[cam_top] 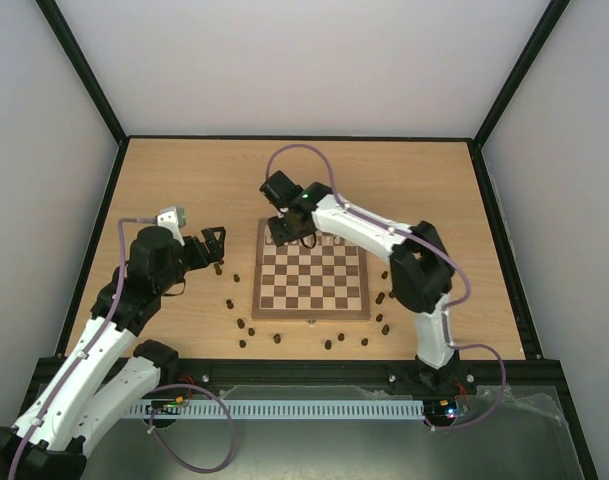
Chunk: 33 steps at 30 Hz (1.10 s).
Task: Set up the chess pieces on the board
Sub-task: Place the chess piece on the chessboard.
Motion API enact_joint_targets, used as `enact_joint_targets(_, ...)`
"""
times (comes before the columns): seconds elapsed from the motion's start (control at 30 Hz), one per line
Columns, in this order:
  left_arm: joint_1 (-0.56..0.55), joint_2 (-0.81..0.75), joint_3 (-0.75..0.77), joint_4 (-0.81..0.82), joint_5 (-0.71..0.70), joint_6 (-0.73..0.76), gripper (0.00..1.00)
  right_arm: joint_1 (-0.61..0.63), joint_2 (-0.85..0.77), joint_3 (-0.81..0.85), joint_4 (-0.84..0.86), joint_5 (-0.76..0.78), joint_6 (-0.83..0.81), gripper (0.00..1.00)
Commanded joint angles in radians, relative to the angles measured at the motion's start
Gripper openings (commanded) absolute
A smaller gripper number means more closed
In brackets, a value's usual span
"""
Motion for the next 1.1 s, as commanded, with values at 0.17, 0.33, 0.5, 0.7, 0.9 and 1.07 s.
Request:
enact_joint_targets(0.17,-0.004,0.054,0.072,0.005,0.035,0.004,1.0,-0.001,-0.459,-0.336,0.081,-0.024,0.019,0.76)
enact_joint_targets(0.33,-0.004,0.137,0.143,0.004,0.089,0.01,0.99,-0.025,-0.554,-0.336,0.037,-0.036,0.016,0.99)
enact_joint_targets(0.5,-0.004,0.182,0.174,-0.003,0.134,0.026,0.99,-0.026,-0.606,-0.352,0.035,-0.065,0.023,0.99)
enact_joint_targets(0.7,-0.004,0.223,0.166,-0.013,0.254,0.044,0.99,-0.025,-0.656,-0.377,0.018,-0.13,0.049,0.99)
enact_joint_targets(0.9,-0.004,0.19,0.133,-0.038,0.278,0.043,0.99,-0.025,-0.696,-0.456,0.064,-0.222,0.114,0.99)
enact_joint_targets(1.07,-0.004,0.14,0.122,-0.052,0.287,0.02,1.0,-0.025,-0.717,-0.517,0.091,-0.203,0.167,0.99)
